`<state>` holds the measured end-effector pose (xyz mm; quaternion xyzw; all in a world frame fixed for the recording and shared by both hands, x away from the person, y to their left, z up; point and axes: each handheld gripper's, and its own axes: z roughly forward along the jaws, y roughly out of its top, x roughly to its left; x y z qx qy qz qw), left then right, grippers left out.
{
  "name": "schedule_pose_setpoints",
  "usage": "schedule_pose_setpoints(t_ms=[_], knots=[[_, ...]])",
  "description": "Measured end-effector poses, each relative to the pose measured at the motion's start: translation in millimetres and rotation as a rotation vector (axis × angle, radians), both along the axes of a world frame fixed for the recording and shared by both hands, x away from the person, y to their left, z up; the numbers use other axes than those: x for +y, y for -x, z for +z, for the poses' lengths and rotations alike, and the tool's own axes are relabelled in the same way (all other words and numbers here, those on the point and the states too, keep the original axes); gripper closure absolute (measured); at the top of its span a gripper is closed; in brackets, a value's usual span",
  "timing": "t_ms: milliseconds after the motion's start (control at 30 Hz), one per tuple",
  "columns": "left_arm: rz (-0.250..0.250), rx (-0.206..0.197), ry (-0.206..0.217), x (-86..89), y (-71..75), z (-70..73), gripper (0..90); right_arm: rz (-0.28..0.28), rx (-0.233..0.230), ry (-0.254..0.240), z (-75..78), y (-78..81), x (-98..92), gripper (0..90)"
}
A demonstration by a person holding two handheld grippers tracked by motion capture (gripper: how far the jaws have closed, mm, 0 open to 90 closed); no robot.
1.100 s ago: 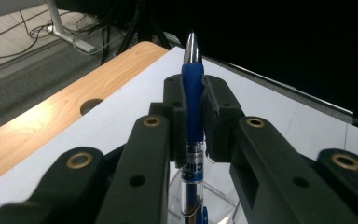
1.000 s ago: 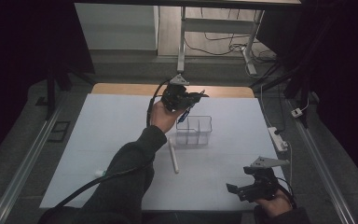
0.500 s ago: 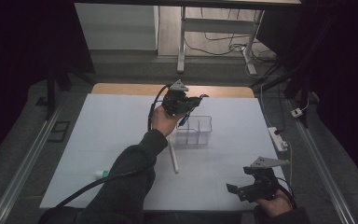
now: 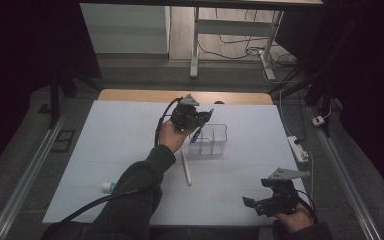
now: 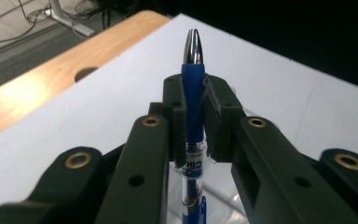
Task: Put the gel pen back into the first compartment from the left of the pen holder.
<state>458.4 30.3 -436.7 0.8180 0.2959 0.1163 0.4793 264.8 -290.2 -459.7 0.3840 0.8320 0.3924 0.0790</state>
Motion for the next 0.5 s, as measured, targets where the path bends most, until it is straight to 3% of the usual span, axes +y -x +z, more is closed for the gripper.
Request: schedule_pose_setpoints(t_ms=[67, 133, 500], knots=[[0.008, 0.004, -0.024, 0.2, 0.9, -2.5, 77.7, -0.001, 0.002, 0.002, 0.2, 0.1, 0.2, 0.0], [0.015, -0.001, -0.034, 1.5, 1.5, -1.6, 70.5, -0.001, 0.002, 0.002, 0.1, 0.1, 0.3, 0.0], [-0.006, -0.013, -0.065, 16.8, 10.7, 20.8, 45.6, -0.003, 0.002, 0.009, 0.2, 0.2, 0.9, 0.0]])
